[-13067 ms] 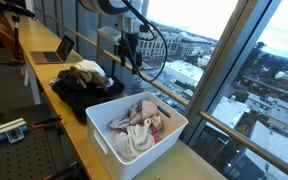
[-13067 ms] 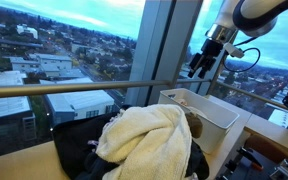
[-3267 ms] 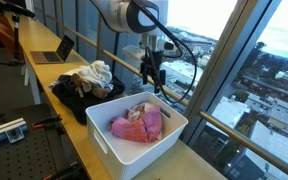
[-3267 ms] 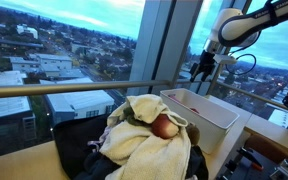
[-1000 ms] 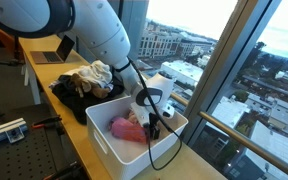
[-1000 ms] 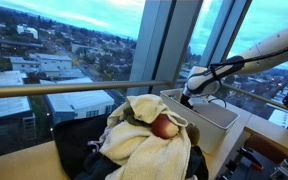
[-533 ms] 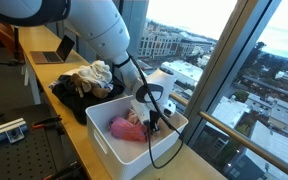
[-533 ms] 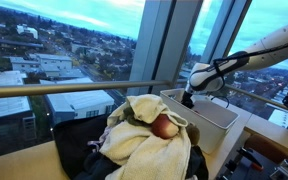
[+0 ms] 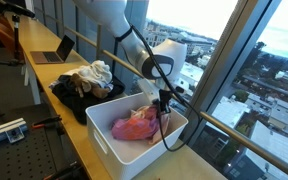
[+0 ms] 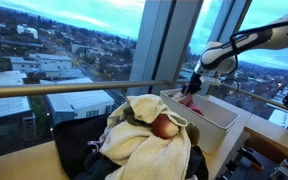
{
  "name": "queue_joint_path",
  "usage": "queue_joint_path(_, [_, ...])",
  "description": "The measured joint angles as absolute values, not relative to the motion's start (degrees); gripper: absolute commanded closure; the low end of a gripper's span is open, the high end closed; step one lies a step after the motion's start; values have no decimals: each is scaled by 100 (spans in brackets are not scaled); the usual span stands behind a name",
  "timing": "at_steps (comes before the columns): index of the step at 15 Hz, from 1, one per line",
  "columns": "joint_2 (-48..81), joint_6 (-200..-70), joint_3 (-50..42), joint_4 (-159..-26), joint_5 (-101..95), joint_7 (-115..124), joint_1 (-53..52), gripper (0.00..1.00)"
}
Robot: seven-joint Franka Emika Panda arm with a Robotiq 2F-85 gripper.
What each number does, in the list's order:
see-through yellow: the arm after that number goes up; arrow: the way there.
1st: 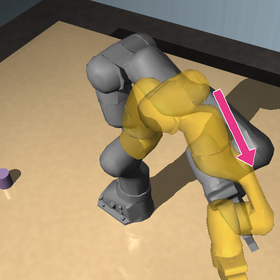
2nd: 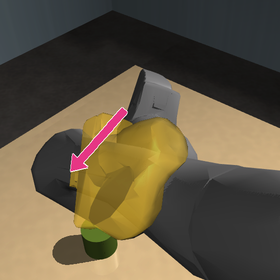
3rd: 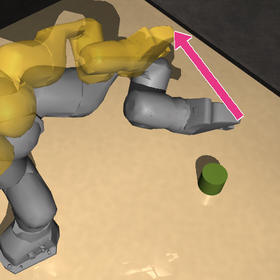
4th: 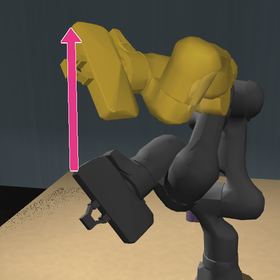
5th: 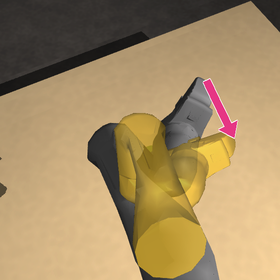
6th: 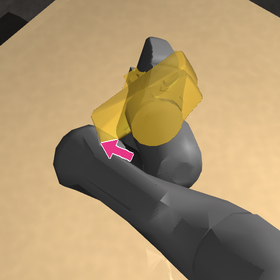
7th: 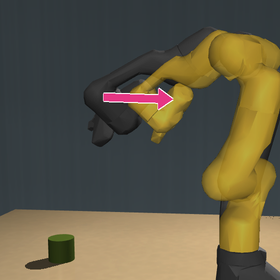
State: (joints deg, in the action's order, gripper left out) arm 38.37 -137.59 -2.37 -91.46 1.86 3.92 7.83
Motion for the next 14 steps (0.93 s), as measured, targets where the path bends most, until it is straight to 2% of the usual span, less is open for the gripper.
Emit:
queue_joint_path(7, [2403, -13139, -208, -9183, 184, 367, 654, 99])
queue_joint_path(14, [1128, -12680, 115, -9108, 106, 382, -151, 99])
